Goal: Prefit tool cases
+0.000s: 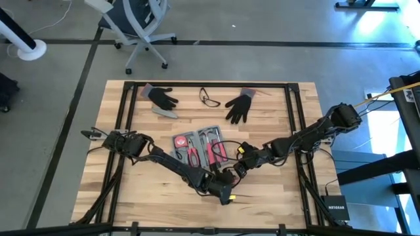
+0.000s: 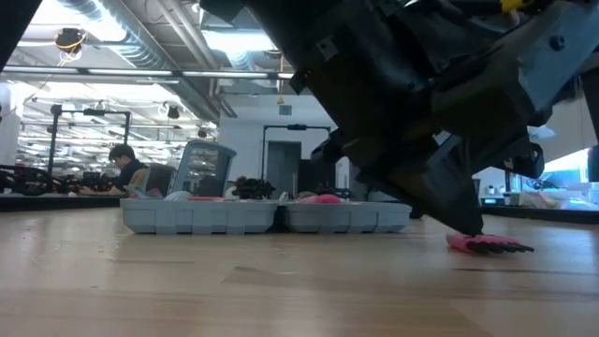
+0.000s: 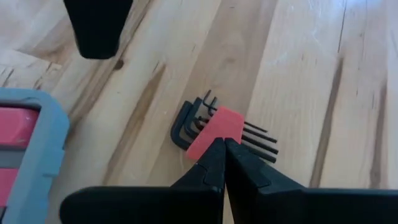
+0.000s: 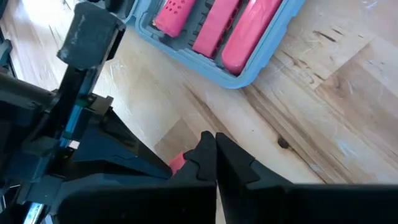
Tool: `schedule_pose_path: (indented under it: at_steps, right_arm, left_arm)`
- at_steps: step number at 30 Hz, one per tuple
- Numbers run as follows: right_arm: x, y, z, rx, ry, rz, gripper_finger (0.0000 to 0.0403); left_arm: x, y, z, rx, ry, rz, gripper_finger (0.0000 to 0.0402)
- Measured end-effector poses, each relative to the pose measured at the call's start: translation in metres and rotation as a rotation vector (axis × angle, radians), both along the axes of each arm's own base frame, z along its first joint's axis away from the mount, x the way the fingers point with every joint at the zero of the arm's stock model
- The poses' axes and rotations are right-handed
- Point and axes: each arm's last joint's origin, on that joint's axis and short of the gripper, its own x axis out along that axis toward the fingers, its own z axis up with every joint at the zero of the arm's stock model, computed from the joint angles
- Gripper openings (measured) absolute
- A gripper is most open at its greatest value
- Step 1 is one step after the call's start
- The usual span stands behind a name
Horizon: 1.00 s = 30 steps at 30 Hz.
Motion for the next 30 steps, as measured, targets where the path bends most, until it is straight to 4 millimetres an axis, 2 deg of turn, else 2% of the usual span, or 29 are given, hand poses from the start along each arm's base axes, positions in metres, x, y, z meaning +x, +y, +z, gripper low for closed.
schedule_pose_path:
  at_steps: [11,18,22,30]
  right_arm:
    - [0.002,0.001,0.002,0.0,-0.026,0.024,0.0]
    - [-0.008,0.012,0.001,0.08,0.074,0.171,0.0]
    - [-0.007,0.012,0.001,0.059,0.053,0.118,0.0]
    - [0.007,0.017,-0.02,0.084,0.037,0.059,0.0]
  left_arm:
    - [0.001,0.002,-0.004,-0.007,0.003,0.01,0.0]
    - [0.001,0.0,-0.005,-0.004,0.007,0.0,0.0]
    - [0.001,0.0,-0.005,-0.006,0.008,0.0,0.0]
    - [0.001,0.0,-0.005,0.002,0.011,-0.017,0.0]
